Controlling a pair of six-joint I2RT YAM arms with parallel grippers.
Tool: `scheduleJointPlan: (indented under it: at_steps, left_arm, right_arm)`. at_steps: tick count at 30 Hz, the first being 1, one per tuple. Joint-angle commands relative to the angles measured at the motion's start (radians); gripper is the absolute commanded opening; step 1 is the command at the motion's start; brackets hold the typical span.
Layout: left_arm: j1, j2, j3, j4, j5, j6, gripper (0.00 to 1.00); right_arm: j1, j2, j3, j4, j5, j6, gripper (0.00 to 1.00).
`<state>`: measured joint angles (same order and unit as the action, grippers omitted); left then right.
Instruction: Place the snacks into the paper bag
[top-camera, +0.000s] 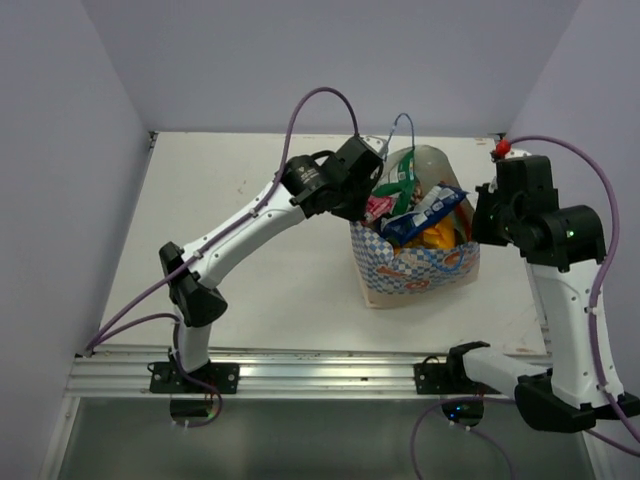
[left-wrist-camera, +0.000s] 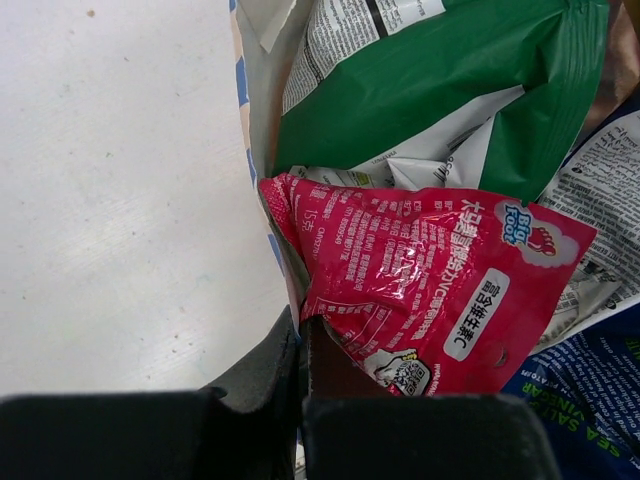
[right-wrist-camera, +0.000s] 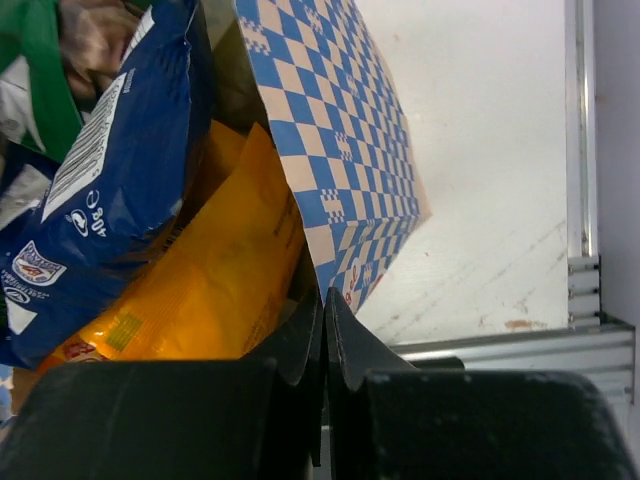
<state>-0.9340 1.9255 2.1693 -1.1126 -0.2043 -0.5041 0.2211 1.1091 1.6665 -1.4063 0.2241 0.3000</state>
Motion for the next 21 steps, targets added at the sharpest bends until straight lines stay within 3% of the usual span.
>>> scheduleJointPlan:
  at_steps: [1,3,9,15,21]
  left_arm:
    - [0.043,-0.103,0.109,0.002,-0.03,0.026,0.0]
    - [0.055,-0.121,0.101,-0.009,-0.056,0.024,0.0]
    - [0.078,-0.174,0.077,-0.032,-0.15,0.016,0.0]
    - [0.09,-0.227,-0.017,-0.01,-0.214,0.013,0.0]
    - [0.099,-0.358,-0.374,0.106,-0.322,-0.02,0.0]
  right_arm:
    - [0.001,0.027,0.188,-0.002,-0.063,-0.039,0.0]
    - [0.003,0.041,0.226,-0.002,-0.101,-0.033,0.0]
    - [0.035,0.005,0.052,0.104,-0.184,0.007,0.0]
    - [0.187,0.017,-0.04,0.204,-0.129,0.068,0.0]
    - [0.253,0.031,-0.166,0.299,-0.129,0.086,0.0]
